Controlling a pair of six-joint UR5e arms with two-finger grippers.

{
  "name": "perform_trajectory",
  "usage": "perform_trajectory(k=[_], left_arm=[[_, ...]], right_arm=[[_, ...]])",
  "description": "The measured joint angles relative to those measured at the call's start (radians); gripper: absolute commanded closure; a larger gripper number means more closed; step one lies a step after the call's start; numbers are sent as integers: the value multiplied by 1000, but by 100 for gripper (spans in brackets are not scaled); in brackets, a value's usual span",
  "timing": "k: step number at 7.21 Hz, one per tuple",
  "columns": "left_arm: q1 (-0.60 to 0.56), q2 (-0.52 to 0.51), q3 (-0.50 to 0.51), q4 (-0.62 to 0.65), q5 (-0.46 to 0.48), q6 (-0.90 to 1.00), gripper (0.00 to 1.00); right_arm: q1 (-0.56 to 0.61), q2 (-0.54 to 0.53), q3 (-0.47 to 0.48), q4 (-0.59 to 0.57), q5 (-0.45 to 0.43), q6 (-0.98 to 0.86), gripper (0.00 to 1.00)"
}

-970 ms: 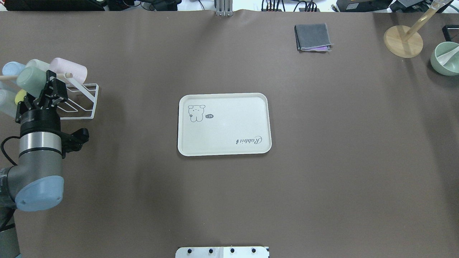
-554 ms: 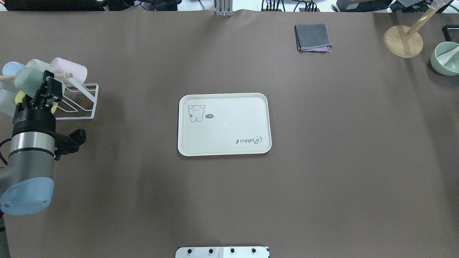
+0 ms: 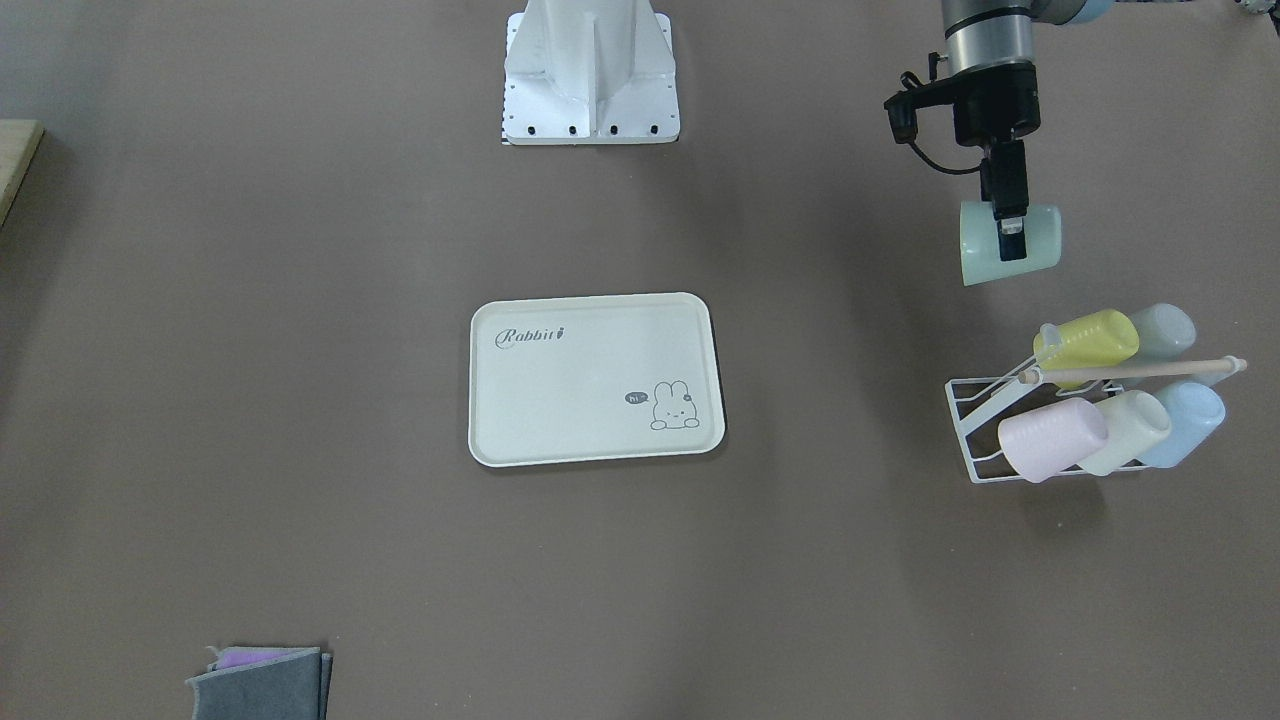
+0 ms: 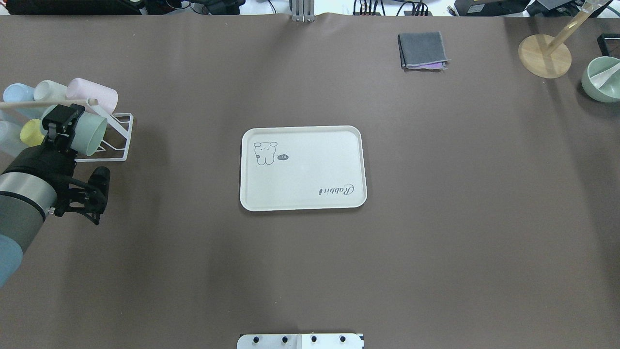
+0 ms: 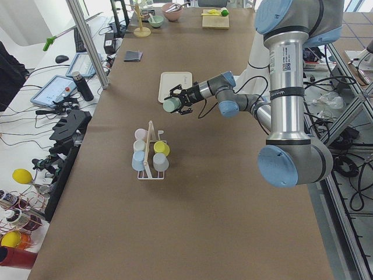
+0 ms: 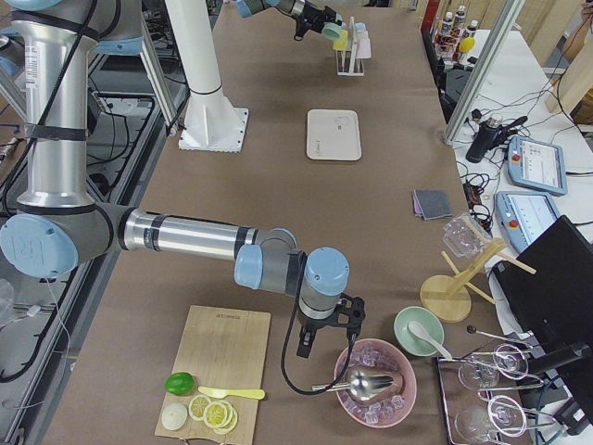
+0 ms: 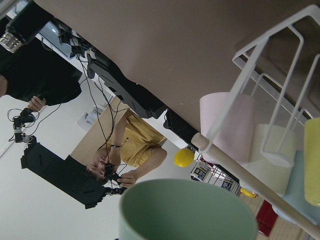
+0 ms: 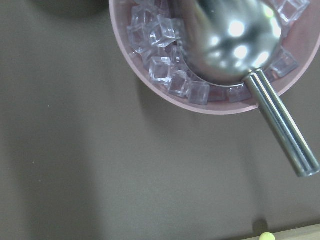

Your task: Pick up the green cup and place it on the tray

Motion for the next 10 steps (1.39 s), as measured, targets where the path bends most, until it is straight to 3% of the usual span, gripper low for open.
perform_trajectory(k=[4,7,10], left_arm=[[6,-71,86,-95,-106,-545,100],[20,-285,261,-226,-173,-950,100],[27,-488,343,-306,-234,-1081,100]], right_arm=[[-1,1,-31,107,-12,57,0],[0,1,-27,112,59,93,0],[0,-9,-32,112,90,92,0]])
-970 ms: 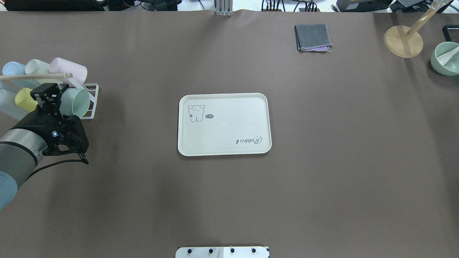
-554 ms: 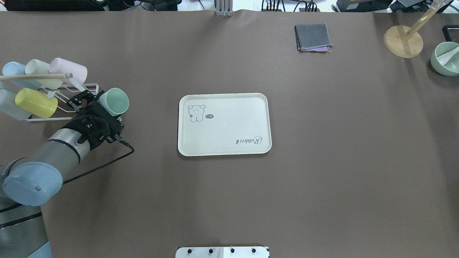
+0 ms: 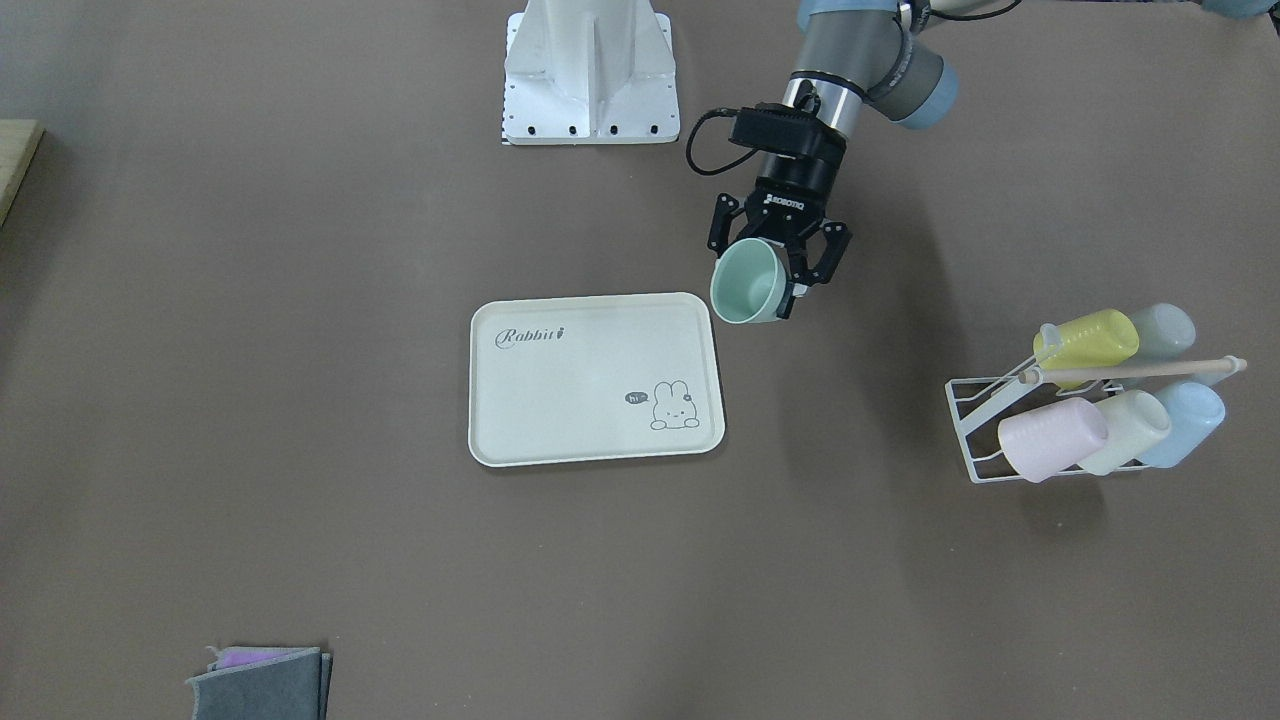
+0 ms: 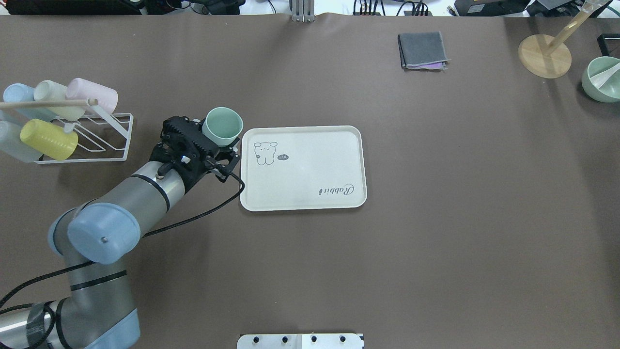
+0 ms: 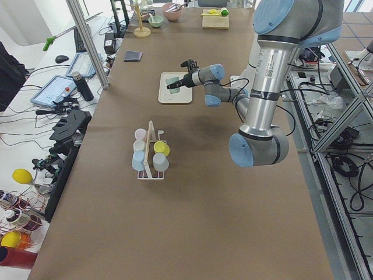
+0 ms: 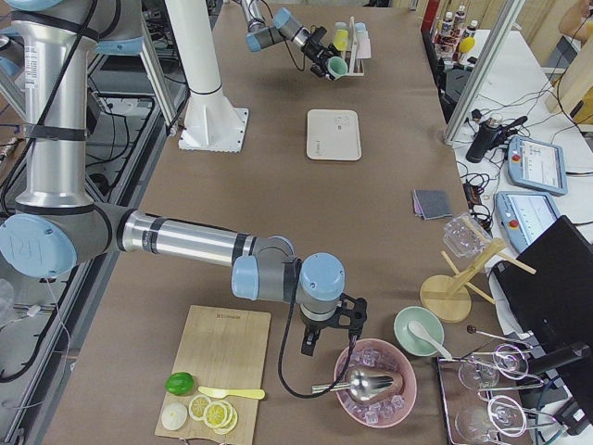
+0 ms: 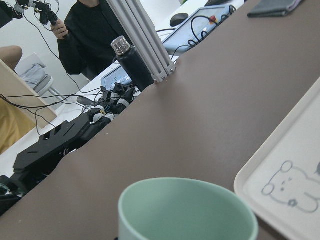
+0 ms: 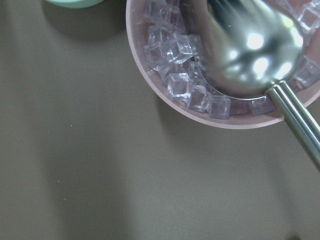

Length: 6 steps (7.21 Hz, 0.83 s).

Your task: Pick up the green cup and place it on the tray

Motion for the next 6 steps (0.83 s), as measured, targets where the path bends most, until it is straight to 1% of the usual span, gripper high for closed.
perform_trajectory(k=[2,3,4,5,6], left_arm=[[4,-134,81,-28,-4,-33,100],[7,-173,142,-99,-10,-40,100],[10,-195,221,-216,-34,-43,100],[10,-211,302,-339,-75,-47,100],[10,-237,382,-435,-121,-57,100]], right_arm=[[0,0,-15,0,-4,-1,0],[0,1,-25,0,-8,-1,0],[0,6,-52,0,-11,-1,0],[-1,12,-83,1,-11,-1,0],[-1,14,-97,2,-12,-1,0]])
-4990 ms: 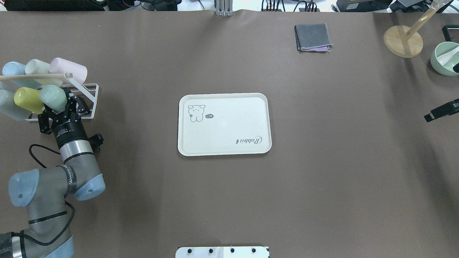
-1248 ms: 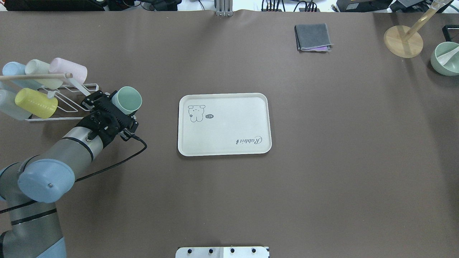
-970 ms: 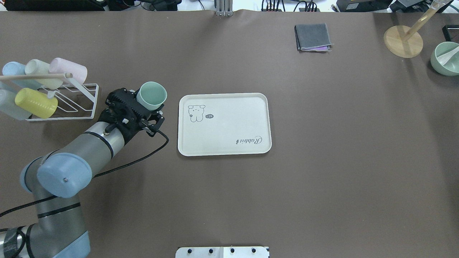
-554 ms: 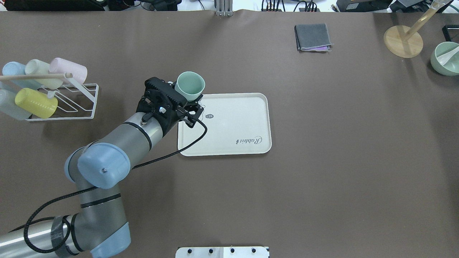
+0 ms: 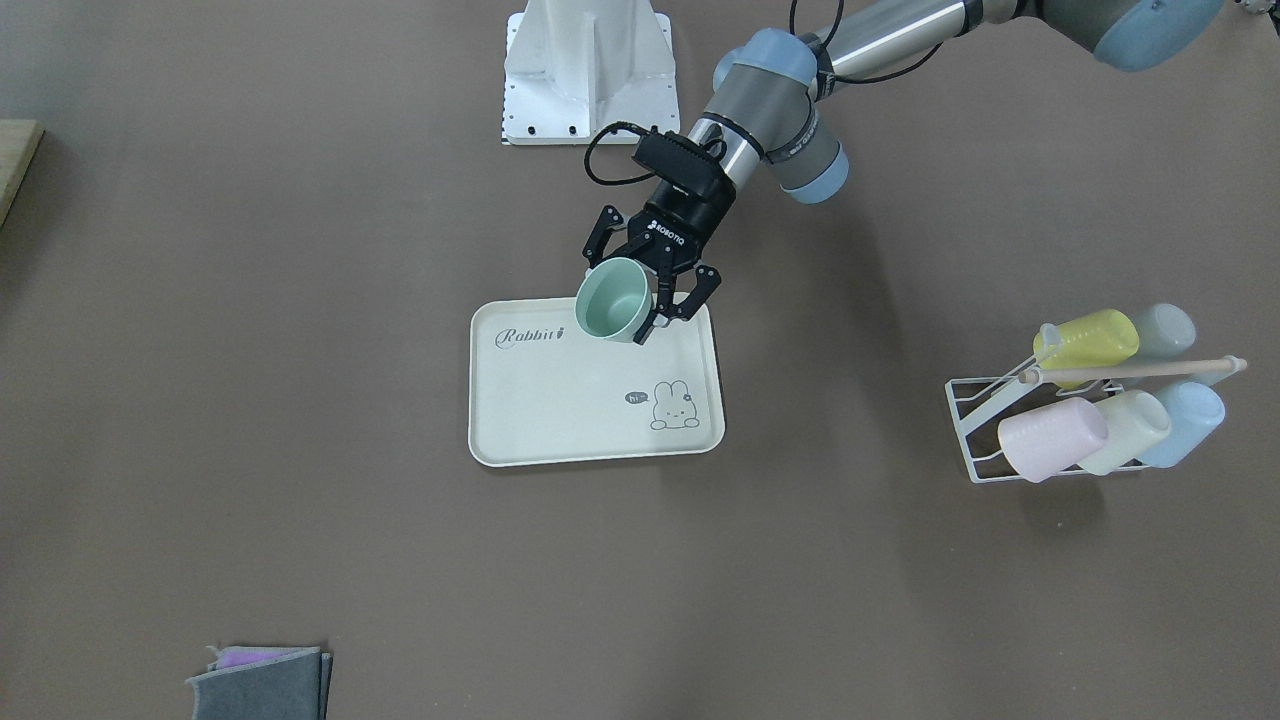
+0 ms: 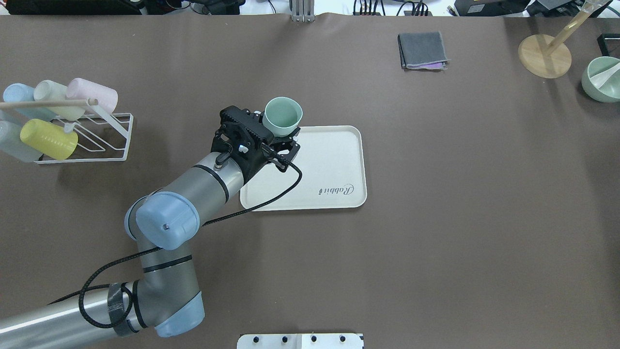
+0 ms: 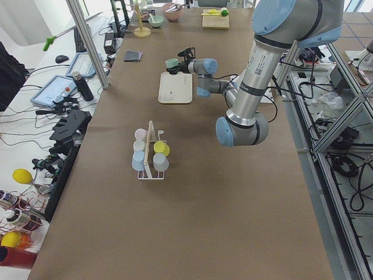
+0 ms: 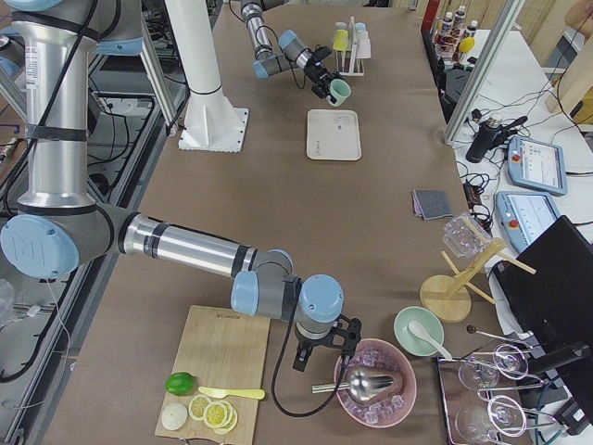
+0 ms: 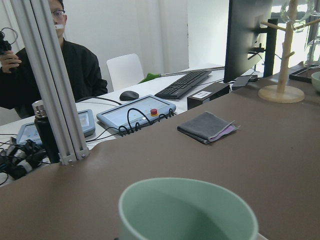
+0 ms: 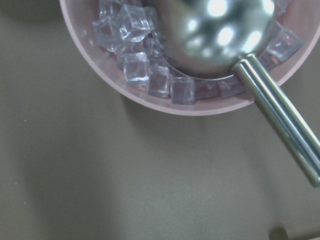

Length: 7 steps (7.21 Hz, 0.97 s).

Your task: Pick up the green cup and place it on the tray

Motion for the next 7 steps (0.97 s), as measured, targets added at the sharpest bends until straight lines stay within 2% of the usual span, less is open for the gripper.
perform_trajectory(k=[1,3,5,7], left_arm=[[-2,-34,71,-54,-32,-17,100],[-9,-87,169,-86,-59,-73,100],[-12,-107,233,-102,-73,-102,100],[-13,-109,297,-187,-84,-103,100]], right_arm=[[0,7,-5,0,0,0,0],[0,24,-8,-1,1,0,0],[0,35,-10,-1,-2,0,0],[0,40,-11,-1,-2,0,0]])
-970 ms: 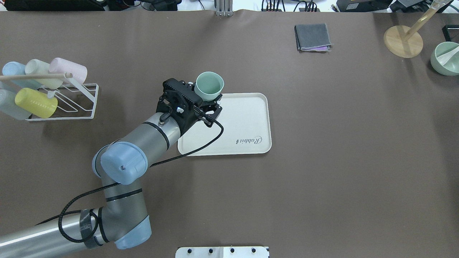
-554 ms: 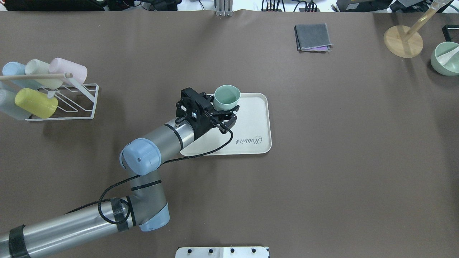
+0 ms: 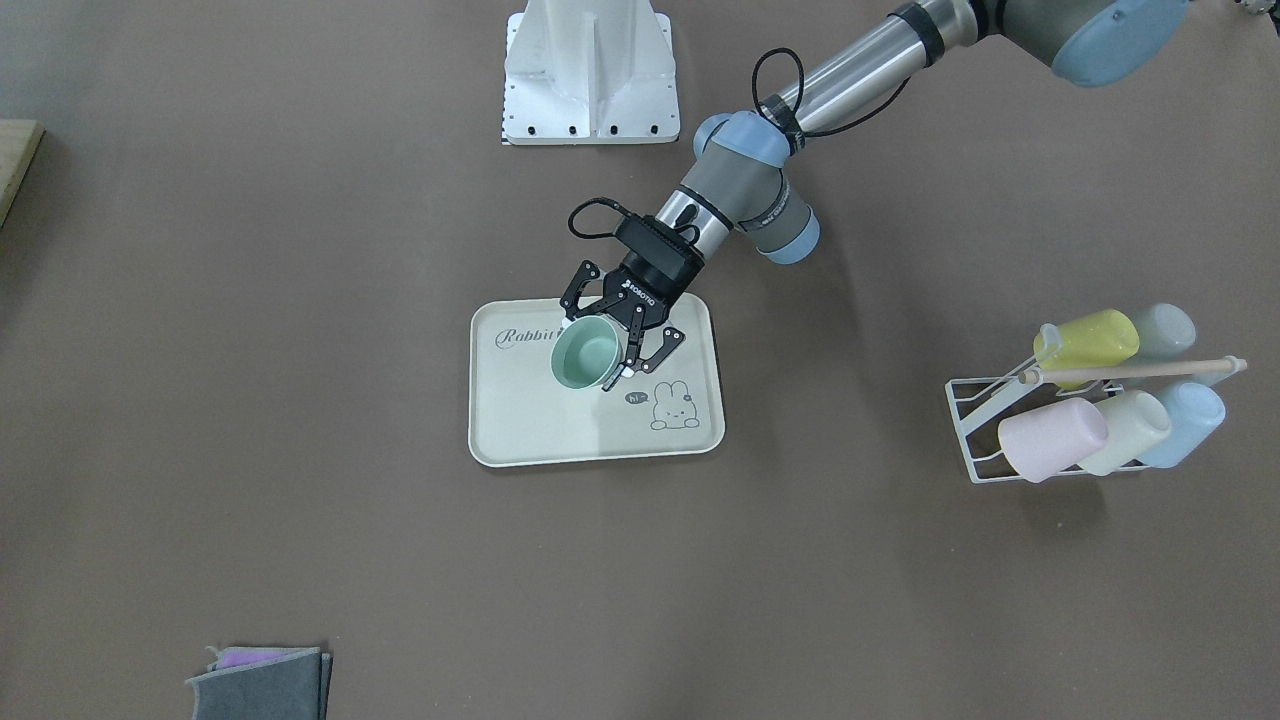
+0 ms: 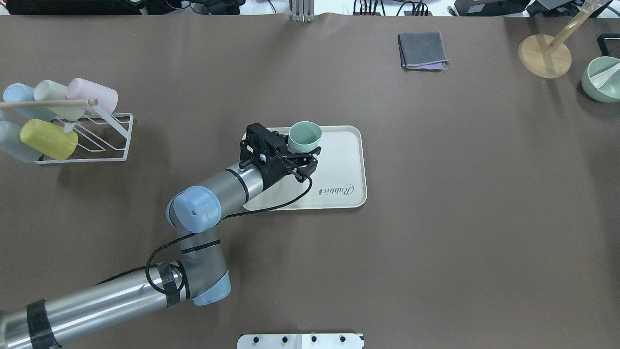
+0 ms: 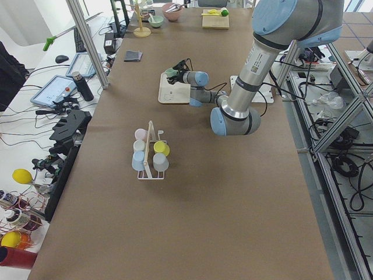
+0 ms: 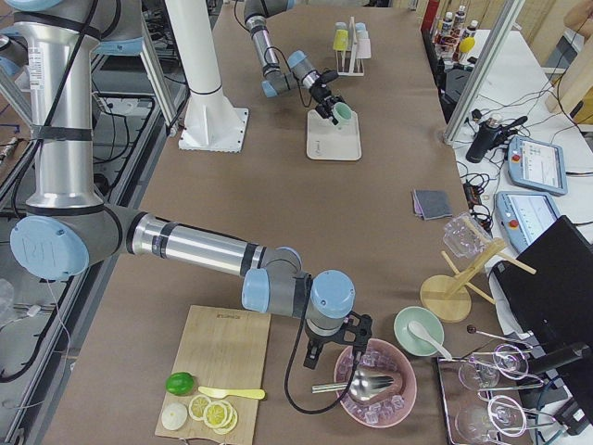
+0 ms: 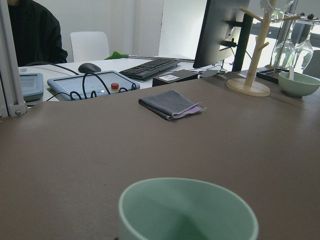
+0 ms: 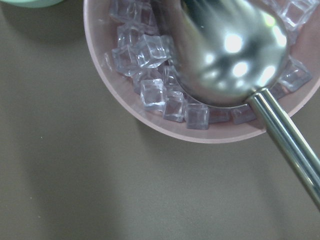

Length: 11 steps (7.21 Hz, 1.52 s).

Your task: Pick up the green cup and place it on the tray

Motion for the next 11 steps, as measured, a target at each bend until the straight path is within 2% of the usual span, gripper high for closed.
perform_trajectory(k=[2,9,10,11], left_arm=[[-1,-1,40,-51,-2,3,100],[-3,2,78,-64,-3,3,100],[-5,2,77,-66,-3,3,92],[-6,1,76,-68,-3,3,70]], right_arm=[[0,4,-1,0,1,0,0],[0,8,1,0,-11,0,0],[0,8,1,0,-15,0,0],[0,8,2,1,-17,0,0]])
